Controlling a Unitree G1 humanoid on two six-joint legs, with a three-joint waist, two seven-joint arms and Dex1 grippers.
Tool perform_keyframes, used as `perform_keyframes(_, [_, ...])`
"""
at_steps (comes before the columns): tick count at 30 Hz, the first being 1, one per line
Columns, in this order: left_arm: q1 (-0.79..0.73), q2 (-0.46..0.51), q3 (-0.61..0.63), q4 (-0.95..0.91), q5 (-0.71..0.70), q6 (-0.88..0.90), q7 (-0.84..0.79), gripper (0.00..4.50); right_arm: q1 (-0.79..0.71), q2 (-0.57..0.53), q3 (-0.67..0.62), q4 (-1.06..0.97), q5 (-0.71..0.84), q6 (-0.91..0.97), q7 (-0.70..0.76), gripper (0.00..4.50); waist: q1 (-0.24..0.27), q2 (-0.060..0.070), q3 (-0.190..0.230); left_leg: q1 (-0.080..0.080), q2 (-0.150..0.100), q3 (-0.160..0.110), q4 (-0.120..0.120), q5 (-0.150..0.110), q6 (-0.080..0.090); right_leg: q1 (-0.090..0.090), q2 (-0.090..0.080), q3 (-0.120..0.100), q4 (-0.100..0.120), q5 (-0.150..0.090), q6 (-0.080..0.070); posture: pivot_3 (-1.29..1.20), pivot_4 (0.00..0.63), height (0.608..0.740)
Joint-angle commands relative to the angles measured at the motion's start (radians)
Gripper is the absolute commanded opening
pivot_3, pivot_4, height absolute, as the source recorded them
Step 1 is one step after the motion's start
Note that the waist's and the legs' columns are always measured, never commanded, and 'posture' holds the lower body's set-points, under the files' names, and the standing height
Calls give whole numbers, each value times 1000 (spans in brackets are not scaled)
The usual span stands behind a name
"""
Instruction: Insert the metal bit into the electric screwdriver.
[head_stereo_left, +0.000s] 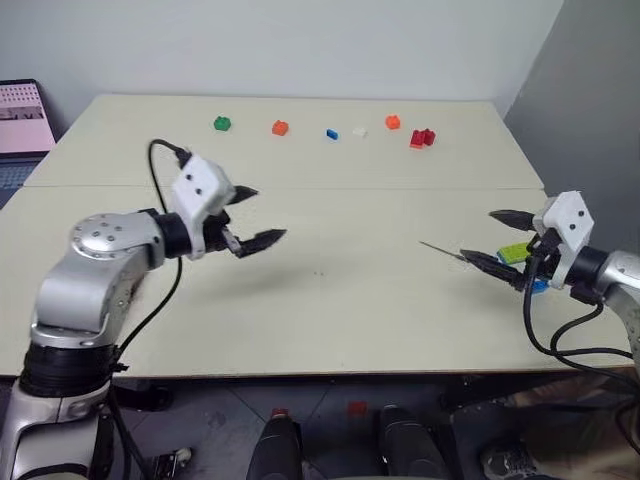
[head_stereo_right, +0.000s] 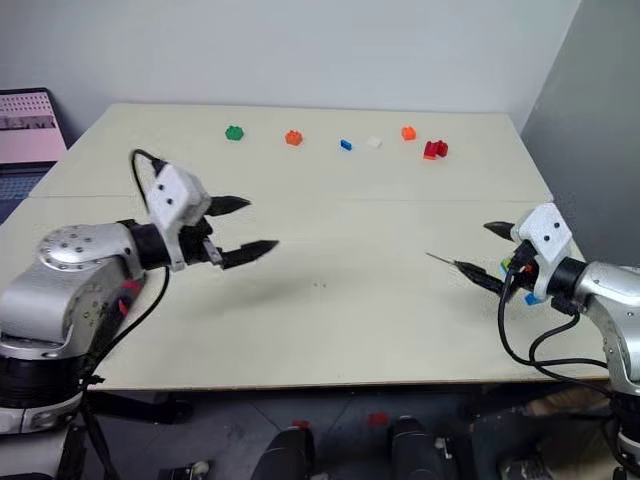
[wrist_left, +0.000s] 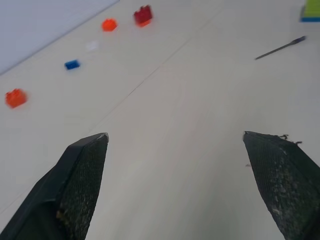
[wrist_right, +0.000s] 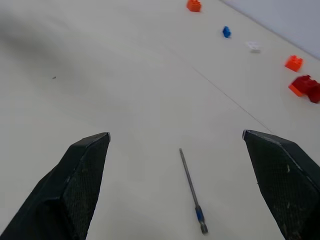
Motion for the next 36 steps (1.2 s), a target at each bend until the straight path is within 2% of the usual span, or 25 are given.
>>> perform_keyframes(1, [38,54,89,-49,19,99,79,4500,-87,-26,66,-49,53,14,87,4463,-2,0,0,0,0,0,0,0,0,0,0,0,0,0,0,0,150,740])
perform_keyframes(5, [57,97,158,-27,53,212,174,4500,-178,-11,156,-13,67,-23,189,4463,-1,0,0,0,0,-1,-1,0,0,-1,0,-1,0,0,0,0,150,740])
perform_keyframes(11, [28,159,221,70,40,328,208,4500,-307,70,263,55,81,-72,306,4463,0,-1,1,0,0,-1,-1,0,0,-1,0,-1,0,0,0,0,150,740])
perform_keyframes(16, [-2,219,195,153,43,411,198,4500,-349,106,328,69,72,-98,377,4463,1,-1,1,-1,0,-1,-2,0,0,-2,0,-2,0,0,0,0,150,740])
perform_keyframes(25, [-67,315,52,335,86,421,152,4500,-350,113,337,32,87,-89,392,4463,0,-1,1,-1,0,-1,-3,0,0,-3,0,-2,1,0,-1,0,150,740])
perform_keyframes(36, [-245,304,-152,619,152,383,51,4500,-397,166,343,34,101,-91,389,4463,1,-1,1,-2,0,-1,-3,0,0,-4,0,-2,1,0,-1,0,150,740])
